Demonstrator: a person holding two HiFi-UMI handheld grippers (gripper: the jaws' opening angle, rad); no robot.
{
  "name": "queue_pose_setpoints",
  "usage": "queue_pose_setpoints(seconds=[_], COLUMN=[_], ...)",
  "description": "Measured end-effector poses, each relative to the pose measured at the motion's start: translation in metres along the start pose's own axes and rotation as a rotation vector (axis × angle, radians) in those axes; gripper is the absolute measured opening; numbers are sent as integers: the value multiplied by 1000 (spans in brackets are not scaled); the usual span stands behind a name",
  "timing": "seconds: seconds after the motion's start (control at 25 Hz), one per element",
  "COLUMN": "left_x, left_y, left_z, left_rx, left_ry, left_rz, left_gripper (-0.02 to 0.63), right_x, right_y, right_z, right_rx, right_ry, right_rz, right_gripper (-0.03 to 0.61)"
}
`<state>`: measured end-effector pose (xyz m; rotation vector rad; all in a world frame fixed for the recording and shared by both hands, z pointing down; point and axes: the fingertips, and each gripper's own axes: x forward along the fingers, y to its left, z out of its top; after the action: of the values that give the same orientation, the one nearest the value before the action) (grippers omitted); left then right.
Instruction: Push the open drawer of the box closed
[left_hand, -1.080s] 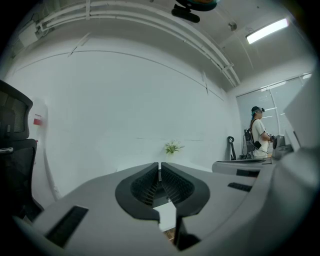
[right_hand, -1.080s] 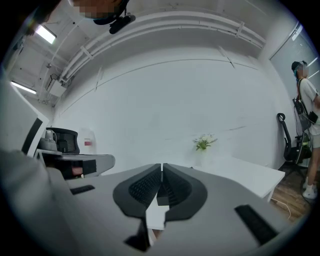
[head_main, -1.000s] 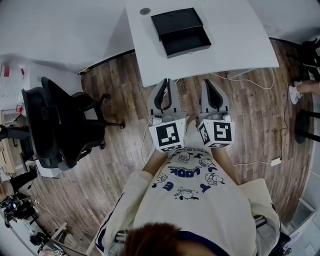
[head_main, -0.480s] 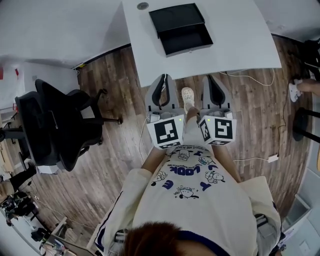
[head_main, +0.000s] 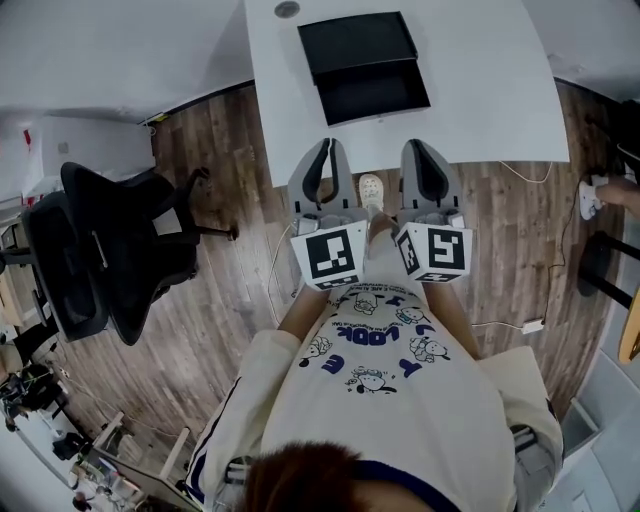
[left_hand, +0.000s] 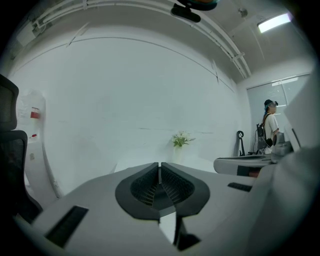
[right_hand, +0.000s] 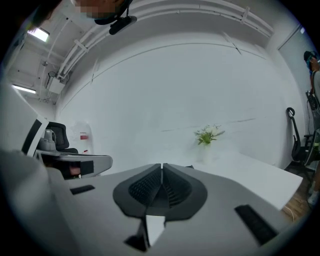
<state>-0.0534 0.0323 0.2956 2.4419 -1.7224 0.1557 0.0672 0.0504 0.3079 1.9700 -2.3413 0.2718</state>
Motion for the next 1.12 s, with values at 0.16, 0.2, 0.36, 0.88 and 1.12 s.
queue_pose_setpoints(seconds=[0.16,0.2,0.36,0.88,1.12], left_x=[41,48,68,102,107], left_y=[-9,-10,-12,-19,-17], left_z=[-14,-18,-25,-55,-66], left_rx=[-8,-9,-9,-27,-35], left_ry=[26,32,51,85,108], left_rz=[21,26,46,138,174], left_gripper=[26,27,26,26,26], right_x=[34,41,58,88,93], right_y=[-27,-31,-39,-47,-47], right_z=[-17,-20,-24,-57,-79], right_rx=[0,1,-8,-43,-27], right_ry=[41,50,70,109,168], right_rz=[26,34,73,237,266], right_gripper=[32,32,32,34,34])
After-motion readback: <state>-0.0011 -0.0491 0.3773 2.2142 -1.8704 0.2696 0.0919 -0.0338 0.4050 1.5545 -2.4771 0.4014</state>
